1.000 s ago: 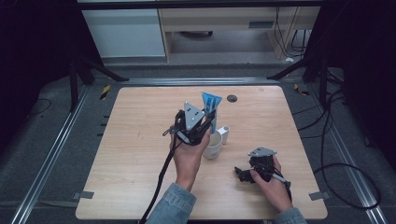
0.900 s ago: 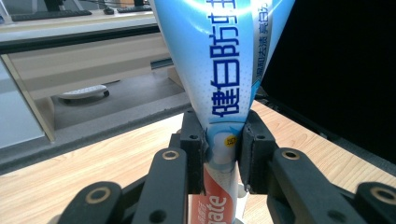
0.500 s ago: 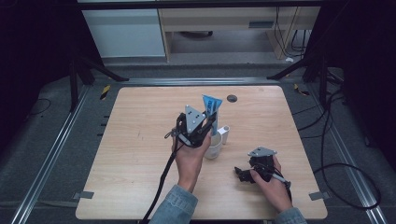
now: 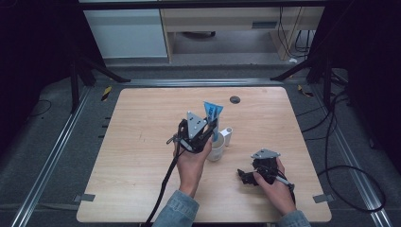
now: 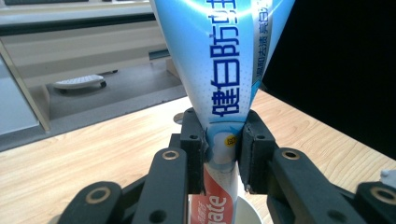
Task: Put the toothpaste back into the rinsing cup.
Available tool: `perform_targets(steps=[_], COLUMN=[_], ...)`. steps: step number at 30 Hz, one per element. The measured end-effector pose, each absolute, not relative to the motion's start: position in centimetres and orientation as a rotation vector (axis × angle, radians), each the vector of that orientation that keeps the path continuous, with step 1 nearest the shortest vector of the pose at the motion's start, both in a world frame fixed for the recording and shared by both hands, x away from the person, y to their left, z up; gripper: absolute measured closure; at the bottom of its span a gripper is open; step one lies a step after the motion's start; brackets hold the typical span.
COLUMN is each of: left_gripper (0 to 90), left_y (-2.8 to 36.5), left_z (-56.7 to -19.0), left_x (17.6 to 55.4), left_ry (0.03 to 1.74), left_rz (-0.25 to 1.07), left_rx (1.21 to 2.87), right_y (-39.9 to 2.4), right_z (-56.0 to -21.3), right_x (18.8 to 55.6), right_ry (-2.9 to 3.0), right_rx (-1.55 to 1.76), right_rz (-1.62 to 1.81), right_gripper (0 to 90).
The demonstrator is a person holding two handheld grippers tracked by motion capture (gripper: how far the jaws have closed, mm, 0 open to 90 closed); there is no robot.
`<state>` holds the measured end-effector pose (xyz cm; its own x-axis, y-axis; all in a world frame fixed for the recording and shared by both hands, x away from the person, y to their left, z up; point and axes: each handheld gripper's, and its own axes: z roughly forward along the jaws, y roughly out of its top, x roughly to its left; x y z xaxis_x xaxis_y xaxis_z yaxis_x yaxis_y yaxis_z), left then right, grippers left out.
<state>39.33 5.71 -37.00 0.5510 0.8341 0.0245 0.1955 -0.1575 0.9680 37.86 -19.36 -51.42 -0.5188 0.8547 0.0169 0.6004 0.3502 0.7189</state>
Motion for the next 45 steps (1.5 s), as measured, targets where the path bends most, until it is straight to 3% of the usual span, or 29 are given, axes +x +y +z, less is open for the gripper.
perform_targets(steps=[23,45], left_gripper=[73.5,73.4], left_y=[5.2,5.3], left_z=[-40.4,-41.1], left_x=[39.9,40.5], left_ry=[0.911,0.938], left_rz=[0.692,0.670], left_rx=[1.744,1.799], right_y=[-19.4,-19.4], right_z=[-51.4,-51.4], right_x=[37.9,37.9], right_ry=[2.258,2.258], right_rx=[1.277,1.276], right_rz=[0.969,0.969], right_gripper=[0.4,0.4])
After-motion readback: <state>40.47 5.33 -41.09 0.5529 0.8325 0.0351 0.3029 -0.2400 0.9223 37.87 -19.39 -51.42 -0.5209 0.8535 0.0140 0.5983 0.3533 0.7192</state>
